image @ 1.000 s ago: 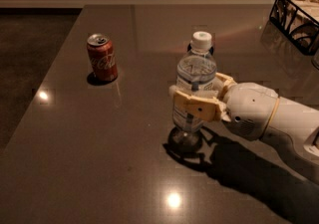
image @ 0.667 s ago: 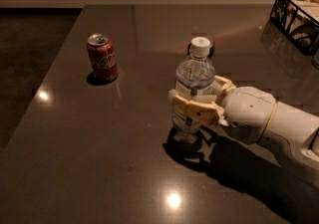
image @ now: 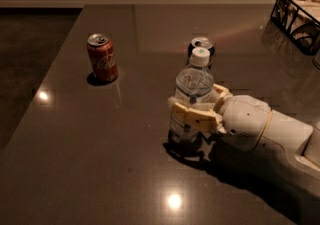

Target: Place blue plastic bottle upright

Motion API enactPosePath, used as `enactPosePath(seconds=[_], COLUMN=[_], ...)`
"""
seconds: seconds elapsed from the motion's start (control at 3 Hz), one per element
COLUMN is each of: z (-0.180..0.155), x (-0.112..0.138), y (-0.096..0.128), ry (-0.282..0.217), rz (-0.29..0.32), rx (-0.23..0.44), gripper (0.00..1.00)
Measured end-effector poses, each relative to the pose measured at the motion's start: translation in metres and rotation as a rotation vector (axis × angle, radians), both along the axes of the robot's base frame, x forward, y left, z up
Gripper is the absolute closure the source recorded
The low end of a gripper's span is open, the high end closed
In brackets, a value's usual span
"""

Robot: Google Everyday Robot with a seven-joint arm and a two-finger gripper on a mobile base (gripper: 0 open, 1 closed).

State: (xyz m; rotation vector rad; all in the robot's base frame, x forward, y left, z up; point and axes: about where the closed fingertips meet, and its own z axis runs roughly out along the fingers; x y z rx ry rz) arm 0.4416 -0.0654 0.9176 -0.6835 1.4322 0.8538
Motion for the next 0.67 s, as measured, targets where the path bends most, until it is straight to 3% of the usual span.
enactPosePath(seconds=[0.67], z=[-0.0027], x=[-0.0021], y=[0.0031], ry=[-0.029], rz=[-0.014], rx=[-0.016], gripper=[0.52])
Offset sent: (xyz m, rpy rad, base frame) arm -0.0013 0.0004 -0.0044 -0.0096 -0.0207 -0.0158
